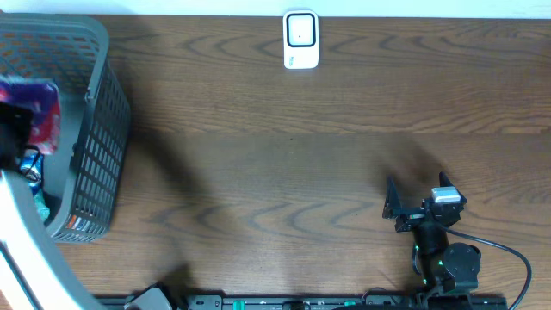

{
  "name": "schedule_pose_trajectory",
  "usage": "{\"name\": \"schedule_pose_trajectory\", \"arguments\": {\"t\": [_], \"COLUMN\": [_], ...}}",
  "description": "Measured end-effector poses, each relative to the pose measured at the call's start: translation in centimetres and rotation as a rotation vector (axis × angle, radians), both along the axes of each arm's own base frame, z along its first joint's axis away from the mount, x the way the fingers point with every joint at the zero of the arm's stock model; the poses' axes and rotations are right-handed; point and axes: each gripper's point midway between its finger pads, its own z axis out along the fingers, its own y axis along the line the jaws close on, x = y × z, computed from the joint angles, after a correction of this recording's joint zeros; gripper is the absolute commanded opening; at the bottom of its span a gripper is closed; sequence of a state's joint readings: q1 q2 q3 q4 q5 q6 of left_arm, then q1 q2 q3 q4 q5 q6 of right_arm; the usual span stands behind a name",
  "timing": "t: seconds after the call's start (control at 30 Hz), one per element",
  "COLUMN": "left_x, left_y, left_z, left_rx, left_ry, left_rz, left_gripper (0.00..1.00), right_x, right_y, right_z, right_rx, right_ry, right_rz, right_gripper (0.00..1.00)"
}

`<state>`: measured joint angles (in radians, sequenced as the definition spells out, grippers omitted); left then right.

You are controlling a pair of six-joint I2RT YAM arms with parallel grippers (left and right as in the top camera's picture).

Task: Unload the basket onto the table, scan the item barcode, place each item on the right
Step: 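Lift the pink-purple package out and place it on the table centre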

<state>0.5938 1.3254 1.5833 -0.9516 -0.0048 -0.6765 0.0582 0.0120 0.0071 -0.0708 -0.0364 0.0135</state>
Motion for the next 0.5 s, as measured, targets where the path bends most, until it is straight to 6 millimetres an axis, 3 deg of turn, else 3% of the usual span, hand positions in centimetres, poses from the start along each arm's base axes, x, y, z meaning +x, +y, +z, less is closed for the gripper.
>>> {"name": "schedule_pose_trajectory", "arguments": {"t": [0.07,0.2,0.27,0.33,0.5], "left_x": [-0.3,0.5,1.3,1.7,1.3], "left_y": [-1.5,-6.9,-11.0,-18.3,-29.6], "left_z": [3.3,9.0,11.1,13.1,12.4], "left_rx": [0.035,0.067,0.062,0.056,0.086], "left_ry": [-0.12,-0.344,-0.43,-0.509,-0.492], "left_rz": [-0.044,-0.248,-0.402,-0.682,-1.131], "left_gripper": [0.07,0.07,0.07,0.07,0.07], "right_x": [0.0,0.0,0.0,0.0,0.0], "right_y": [0.0,0.0,0.0,0.0,0.0], "right_z": [0.0,0.0,0.0,0.0,0.0], "right_rx": [0.0,0.0,0.0,0.0,0.0], "right_ry": [0.0,0.0,0.0,0.0,0.0], "right_rz": [0.0,0.0,0.0,0.0,-0.002], "right_gripper": [0.99,0.99,0.99,0.99,0.99]}}
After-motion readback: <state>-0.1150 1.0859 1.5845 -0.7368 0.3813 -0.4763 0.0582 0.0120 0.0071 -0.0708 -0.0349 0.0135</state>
